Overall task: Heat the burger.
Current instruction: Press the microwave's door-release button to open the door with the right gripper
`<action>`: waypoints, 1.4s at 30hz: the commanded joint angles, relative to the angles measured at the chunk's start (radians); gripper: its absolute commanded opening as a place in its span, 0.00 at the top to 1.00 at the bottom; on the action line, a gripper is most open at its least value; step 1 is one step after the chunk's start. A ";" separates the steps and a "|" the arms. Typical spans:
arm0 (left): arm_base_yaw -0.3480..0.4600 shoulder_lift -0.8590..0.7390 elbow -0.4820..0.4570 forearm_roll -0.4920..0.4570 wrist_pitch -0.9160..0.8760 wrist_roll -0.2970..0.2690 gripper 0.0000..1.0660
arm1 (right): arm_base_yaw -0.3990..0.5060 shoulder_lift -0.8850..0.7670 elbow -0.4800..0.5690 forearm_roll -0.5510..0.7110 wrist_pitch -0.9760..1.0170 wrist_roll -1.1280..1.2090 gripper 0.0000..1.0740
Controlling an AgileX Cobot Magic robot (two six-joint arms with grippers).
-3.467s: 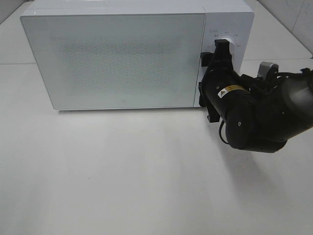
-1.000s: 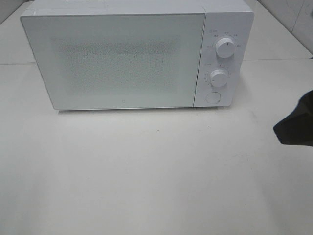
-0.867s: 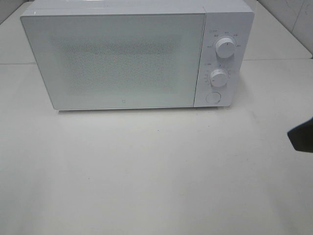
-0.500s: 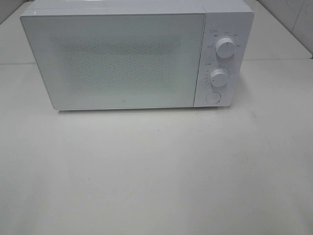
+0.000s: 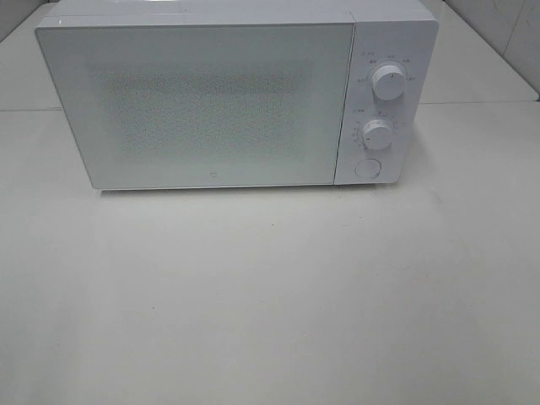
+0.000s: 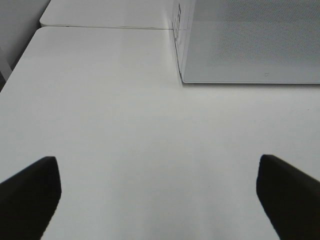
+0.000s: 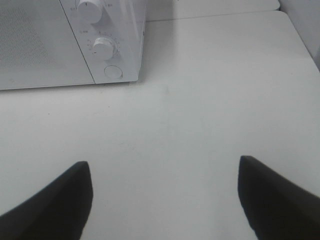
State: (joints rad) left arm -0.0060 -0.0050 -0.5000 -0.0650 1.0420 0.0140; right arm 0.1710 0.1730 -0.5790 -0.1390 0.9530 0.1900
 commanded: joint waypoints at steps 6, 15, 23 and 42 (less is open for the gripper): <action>0.000 -0.026 0.003 -0.007 -0.006 0.002 0.06 | -0.079 -0.099 0.005 0.006 -0.008 0.006 0.29; 0.000 -0.025 0.003 -0.007 -0.006 0.002 0.06 | -0.146 -0.205 0.052 0.020 -0.028 0.008 0.29; 0.000 -0.022 0.003 -0.007 -0.006 0.002 0.06 | -0.146 -0.205 0.060 0.048 0.022 0.008 0.29; 0.000 -0.022 0.003 -0.007 -0.006 0.002 0.06 | -0.146 -0.205 0.077 0.052 0.049 0.004 0.29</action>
State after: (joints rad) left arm -0.0060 -0.0050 -0.5000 -0.0650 1.0420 0.0140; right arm 0.0330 -0.0040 -0.5030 -0.0900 1.0050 0.1910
